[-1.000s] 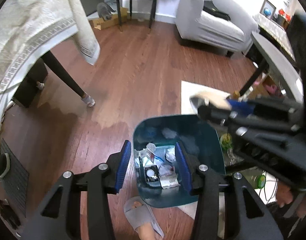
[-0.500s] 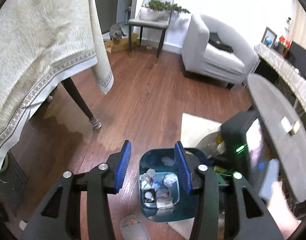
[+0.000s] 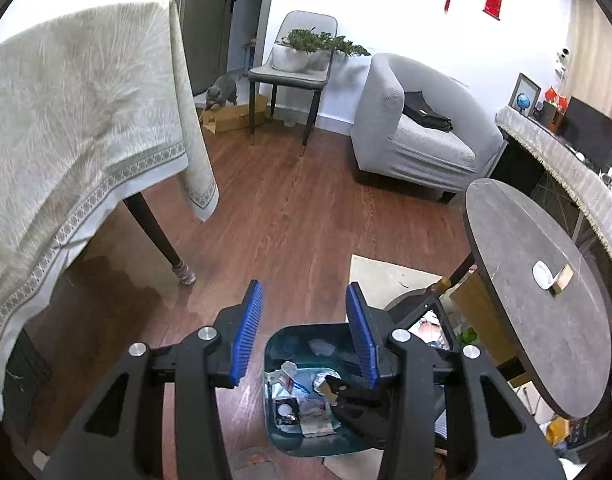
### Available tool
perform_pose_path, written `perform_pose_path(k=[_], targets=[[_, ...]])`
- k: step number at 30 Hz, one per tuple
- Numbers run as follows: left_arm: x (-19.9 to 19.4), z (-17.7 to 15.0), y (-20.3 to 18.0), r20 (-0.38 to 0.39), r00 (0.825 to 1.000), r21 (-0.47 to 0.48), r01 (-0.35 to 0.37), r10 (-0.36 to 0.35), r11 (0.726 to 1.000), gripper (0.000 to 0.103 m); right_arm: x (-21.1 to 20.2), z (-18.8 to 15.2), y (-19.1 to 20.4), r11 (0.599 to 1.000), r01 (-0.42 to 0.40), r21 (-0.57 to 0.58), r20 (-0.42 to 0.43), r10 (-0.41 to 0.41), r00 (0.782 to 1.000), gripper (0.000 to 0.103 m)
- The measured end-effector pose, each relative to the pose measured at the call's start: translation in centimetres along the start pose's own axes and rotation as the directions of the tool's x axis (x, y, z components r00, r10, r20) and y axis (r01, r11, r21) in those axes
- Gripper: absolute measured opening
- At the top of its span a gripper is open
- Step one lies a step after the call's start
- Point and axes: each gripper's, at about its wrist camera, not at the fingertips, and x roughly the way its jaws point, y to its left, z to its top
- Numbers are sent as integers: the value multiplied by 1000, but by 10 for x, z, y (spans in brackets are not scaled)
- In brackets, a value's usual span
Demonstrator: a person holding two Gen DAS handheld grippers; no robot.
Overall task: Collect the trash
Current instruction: 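Open the left tool to drop the cap while the right tool releases the tube, then move both tools back toward the remaining cap and tube on the table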
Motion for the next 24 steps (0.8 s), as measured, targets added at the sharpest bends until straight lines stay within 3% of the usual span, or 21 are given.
perform_pose_path(k=[7,14,24], targets=[[-10,7,-7,32,999,9,14,-15,1000,47,-14,-6,5,999,-18,-29,41,20,999,27],[-29,15,-11,85,996,4,19,-19,1000,49,-53,-8,21,996,-26,-91,160,40,986,27],[-38,24,-9,119,993,-25,11,-8,1000,51,-140,-21,10,996,-26,-84,353,54,934,26]])
